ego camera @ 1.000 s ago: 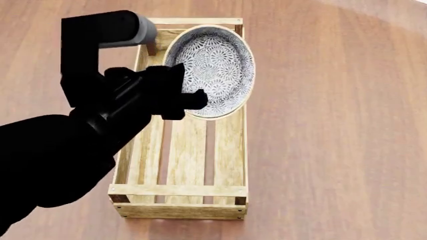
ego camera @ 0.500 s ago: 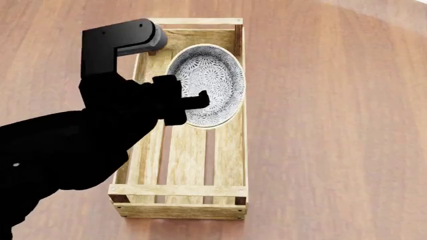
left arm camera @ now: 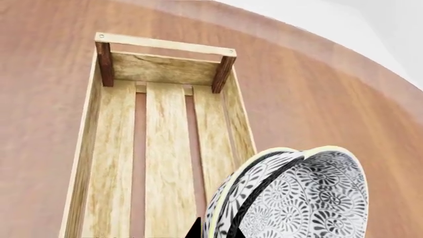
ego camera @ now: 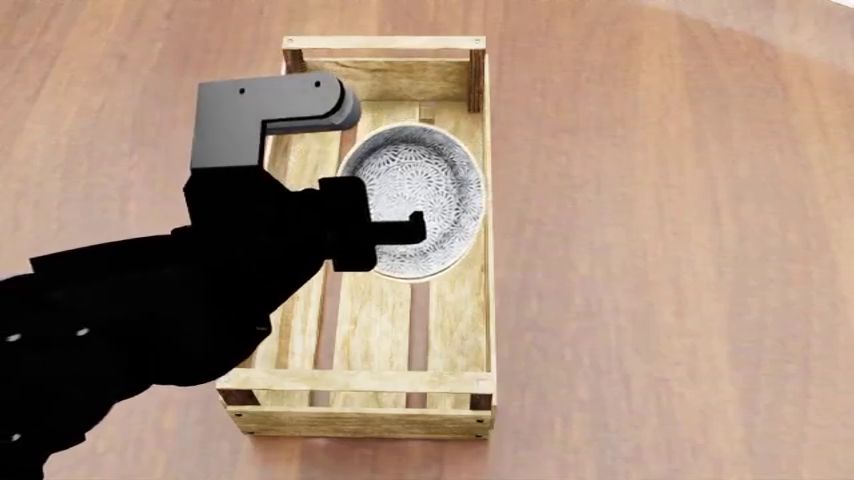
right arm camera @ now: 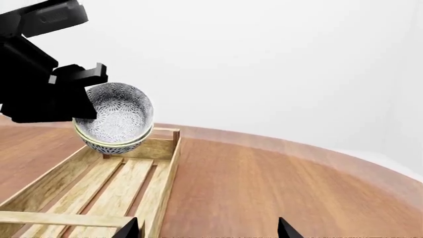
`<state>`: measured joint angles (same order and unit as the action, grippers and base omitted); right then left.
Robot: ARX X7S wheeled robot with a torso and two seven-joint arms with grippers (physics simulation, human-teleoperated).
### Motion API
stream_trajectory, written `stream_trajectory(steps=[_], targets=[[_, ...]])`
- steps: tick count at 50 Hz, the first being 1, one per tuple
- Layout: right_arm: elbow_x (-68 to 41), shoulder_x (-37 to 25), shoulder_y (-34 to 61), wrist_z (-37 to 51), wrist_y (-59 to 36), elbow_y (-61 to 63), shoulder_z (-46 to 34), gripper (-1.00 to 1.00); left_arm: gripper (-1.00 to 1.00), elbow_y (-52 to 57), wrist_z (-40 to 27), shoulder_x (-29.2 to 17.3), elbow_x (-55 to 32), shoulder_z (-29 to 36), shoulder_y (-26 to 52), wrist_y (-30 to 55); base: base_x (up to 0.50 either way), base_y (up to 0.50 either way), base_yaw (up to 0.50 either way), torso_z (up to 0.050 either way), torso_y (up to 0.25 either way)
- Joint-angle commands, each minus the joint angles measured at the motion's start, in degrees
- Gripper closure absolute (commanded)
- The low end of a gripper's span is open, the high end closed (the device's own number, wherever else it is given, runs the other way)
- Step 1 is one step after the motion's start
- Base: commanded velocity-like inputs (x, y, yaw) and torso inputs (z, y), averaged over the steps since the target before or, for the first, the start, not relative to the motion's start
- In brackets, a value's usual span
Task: Stack the right bowl on the left bowl and place them in the tray.
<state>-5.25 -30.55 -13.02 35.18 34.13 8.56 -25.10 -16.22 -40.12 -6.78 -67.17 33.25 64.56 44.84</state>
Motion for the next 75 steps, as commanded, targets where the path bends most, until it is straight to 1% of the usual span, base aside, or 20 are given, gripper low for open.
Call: stream_trajectory(steps=[1,25,42,53,58,66,75], targets=[[1.2,1.2,0.0,-1.3,0.1,-0.3,0.9,-1.00,1.00,-1.0,2.2,1.4,1.6,-1.0,0.4,-1.3,0.00,0.00,0.00,0.000,0.000],[-0.2,1.2,1.3,-1.9,0.4,-2.3,0.6,-1.00,1.00,-14.5,9.0,3.6,4.0,1.6,1.9,-6.0,0.00,0.00,0.00,0.000,0.001],[-0.9,1.4,2.2,-2.3,0.2,-3.3,0.4,-1.00,1.00,-23.8,13.0,5.7,3.0,2.5,2.8,-9.4,0.00,0.00,0.00,0.000,0.001],[-1.3,1.5,2.7,-2.5,0.5,-4.5,0.4,-1.00,1.00,-28.5,15.2,6.3,1.8,5.5,4.2,-11.9,0.00,0.00,0.00,0.000,0.001],[-1.5,1.6,2.9,-2.7,0.7,-5.0,0.2,-1.00,1.00,-29.4,15.5,6.6,-0.2,8.6,4.6,-13.3,0.00,0.00,0.00,0.002,0.002],[-2.2,1.8,3.5,-3.0,1.3,-6.5,0.2,-1.00,1.00,-34.1,17.1,6.7,-7.4,17.8,7.1,-18.3,0.00,0.00,0.00,0.000,0.000],[-2.8,2.2,4.3,-3.5,1.6,-8.3,0.0,-1.00,1.00,-40.1,19.6,6.8,-21.0,33.2,10.0,-25.6,0.00,0.00,0.00,0.000,0.001]])
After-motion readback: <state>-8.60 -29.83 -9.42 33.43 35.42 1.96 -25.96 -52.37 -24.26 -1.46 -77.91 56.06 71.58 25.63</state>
